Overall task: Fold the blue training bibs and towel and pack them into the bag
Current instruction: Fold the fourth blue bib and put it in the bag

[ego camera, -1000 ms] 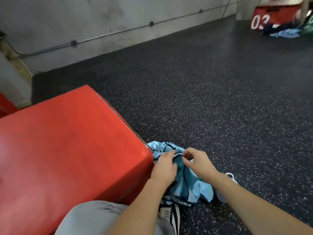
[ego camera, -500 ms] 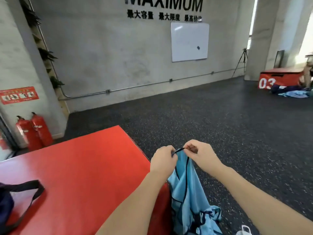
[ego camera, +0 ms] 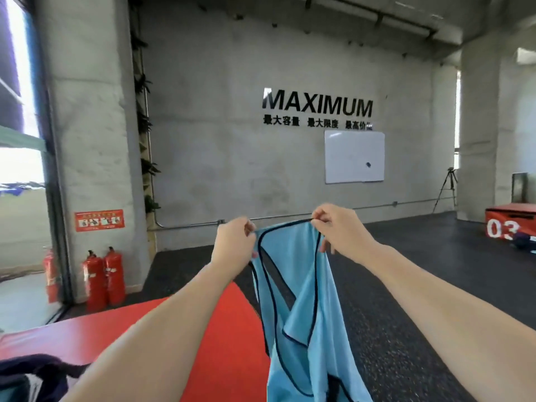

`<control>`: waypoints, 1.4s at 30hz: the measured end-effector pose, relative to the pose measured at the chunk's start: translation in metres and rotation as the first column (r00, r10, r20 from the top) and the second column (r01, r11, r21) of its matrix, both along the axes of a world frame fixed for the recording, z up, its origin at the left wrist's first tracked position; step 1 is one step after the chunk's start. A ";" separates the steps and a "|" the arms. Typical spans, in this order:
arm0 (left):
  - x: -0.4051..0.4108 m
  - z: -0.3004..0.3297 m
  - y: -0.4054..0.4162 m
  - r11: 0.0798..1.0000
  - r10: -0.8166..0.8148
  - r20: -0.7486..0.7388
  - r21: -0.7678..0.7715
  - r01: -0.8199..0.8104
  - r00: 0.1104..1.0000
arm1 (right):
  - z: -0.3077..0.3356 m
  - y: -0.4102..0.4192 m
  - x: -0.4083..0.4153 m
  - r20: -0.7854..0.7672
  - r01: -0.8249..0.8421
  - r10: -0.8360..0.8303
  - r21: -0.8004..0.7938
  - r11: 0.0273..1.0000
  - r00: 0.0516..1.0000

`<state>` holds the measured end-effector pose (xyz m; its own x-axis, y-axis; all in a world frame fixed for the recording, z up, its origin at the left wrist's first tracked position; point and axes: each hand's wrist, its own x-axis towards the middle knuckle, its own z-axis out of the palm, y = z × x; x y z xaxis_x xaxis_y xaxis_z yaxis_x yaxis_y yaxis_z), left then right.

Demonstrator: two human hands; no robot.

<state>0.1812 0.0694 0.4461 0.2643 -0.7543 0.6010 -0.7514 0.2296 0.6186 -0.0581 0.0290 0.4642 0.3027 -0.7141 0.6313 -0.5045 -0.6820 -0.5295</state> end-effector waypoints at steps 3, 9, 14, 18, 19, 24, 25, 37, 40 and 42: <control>0.023 0.057 0.017 0.994 0.035 -0.004 -0.103 -0.035 0.999 | 0.037 0.002 0.029 0.047 -0.049 0.047 0.041 0.998 0.998; 0.066 0.140 0.053 0.947 0.183 0.081 -0.281 -0.154 0.980 | 0.094 -0.007 0.083 -0.027 -0.018 0.015 -0.113 0.993 1.000; 0.110 0.158 0.072 0.894 0.355 0.158 -0.345 -0.285 0.921 | 0.107 -0.006 0.124 -0.013 -0.031 0.030 -0.101 0.994 0.999; 0.149 0.129 0.082 0.870 0.450 0.185 -0.312 -0.382 0.873 | 0.076 -0.016 0.158 -0.067 -0.071 0.068 -0.038 0.997 0.995; 0.159 0.117 0.083 0.864 0.469 0.188 -0.297 -0.406 0.863 | 0.065 -0.021 0.168 -0.080 -0.071 0.069 -0.022 0.997 0.994; 0.206 0.047 0.084 0.858 0.508 0.141 -0.170 -0.485 0.850 | 0.000 -0.044 0.215 -0.134 -0.025 0.025 -0.001 1.000 0.991; 0.216 0.029 0.082 0.870 0.492 0.152 -0.115 -0.479 0.857 | -0.016 -0.048 0.224 -0.146 -0.045 0.047 0.022 0.999 0.988; 0.265 -0.246 0.088 0.818 0.359 0.054 0.462 -0.342 0.932 | -0.251 -0.008 0.291 -0.428 -0.203 0.442 0.497 0.844 0.788; 0.256 -0.289 0.102 0.814 0.312 0.002 0.515 -0.268 0.950 | -0.289 0.001 0.288 -0.418 -0.164 0.514 0.635 0.755 0.749; 0.255 -0.303 0.106 0.759 0.195 0.045 0.625 -0.179 0.980 | -0.308 0.002 0.282 -0.385 -0.171 0.572 0.704 0.690 0.724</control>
<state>0.4363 0.1752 0.1431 0.4469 -0.8945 0.0082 -0.7231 -0.3558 0.5921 0.2240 0.0314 0.1566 0.7632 -0.5992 -0.2420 -0.6025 -0.5244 -0.6017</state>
